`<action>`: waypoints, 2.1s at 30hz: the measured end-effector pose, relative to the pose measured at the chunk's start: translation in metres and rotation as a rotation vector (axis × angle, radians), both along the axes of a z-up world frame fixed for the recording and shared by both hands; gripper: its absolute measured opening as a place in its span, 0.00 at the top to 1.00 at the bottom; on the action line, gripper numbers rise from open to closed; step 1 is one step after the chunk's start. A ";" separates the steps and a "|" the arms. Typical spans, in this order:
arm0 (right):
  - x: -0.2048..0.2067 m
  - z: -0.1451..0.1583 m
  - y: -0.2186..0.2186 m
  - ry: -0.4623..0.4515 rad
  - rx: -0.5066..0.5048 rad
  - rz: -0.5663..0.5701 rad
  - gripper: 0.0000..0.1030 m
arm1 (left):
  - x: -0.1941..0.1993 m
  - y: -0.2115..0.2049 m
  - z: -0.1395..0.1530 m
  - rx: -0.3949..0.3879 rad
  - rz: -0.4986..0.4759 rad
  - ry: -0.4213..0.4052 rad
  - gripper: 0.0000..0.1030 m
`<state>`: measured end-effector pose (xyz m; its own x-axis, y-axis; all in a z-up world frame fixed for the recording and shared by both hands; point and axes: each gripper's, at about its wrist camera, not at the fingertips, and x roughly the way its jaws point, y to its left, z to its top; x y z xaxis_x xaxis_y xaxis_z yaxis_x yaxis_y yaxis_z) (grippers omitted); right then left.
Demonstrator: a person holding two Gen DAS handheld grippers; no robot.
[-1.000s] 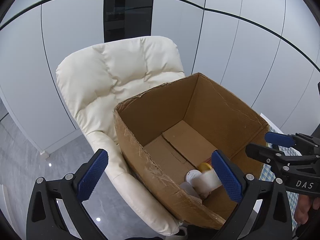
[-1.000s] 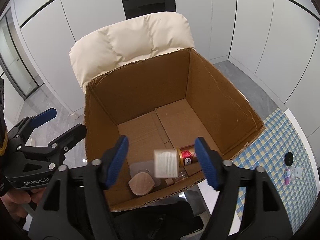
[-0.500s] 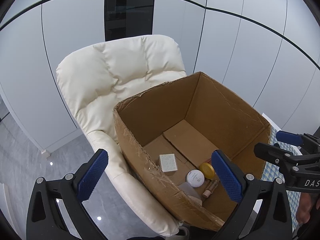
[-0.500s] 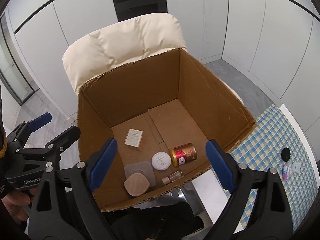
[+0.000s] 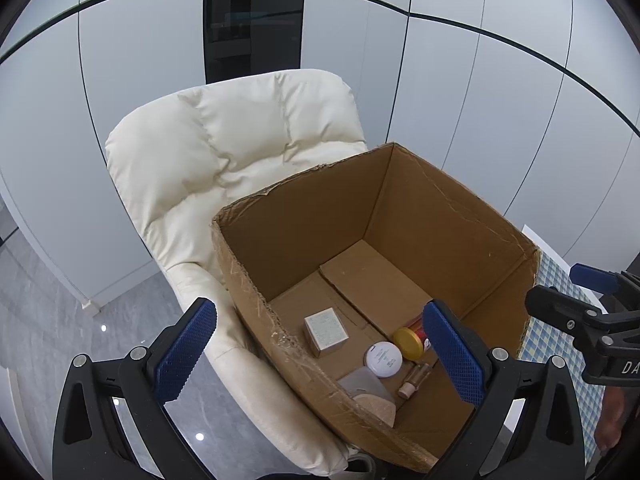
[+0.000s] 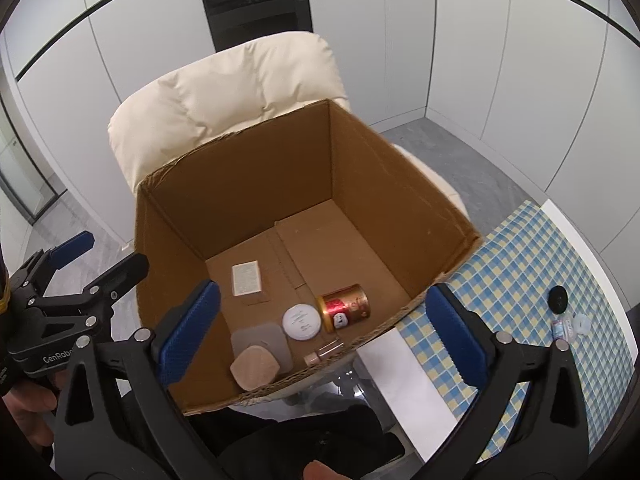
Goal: Organize objects
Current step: 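Withdraw both open tools up and away from the cardboard box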
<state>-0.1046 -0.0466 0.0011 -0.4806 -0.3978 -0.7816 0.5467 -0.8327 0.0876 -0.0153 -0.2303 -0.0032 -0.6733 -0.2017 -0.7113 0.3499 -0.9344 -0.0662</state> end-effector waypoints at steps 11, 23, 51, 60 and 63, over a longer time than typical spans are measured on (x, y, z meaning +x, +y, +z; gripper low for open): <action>-0.003 0.000 0.022 0.004 0.009 -0.040 0.00 | -0.013 0.017 0.000 0.004 -0.028 -0.003 0.00; -0.007 0.001 0.053 0.003 0.011 -0.089 0.00 | -0.026 0.042 0.000 0.010 -0.058 0.003 0.00; -0.009 0.003 0.132 0.001 0.008 -0.213 0.00 | -0.055 0.108 -0.001 0.013 -0.166 -0.004 0.00; -0.009 0.003 0.159 -0.002 0.004 -0.256 0.00 | -0.063 0.129 -0.002 0.014 -0.204 -0.008 0.00; -0.008 0.004 0.165 -0.002 0.003 -0.267 0.00 | -0.066 0.136 -0.003 0.016 -0.217 -0.009 0.00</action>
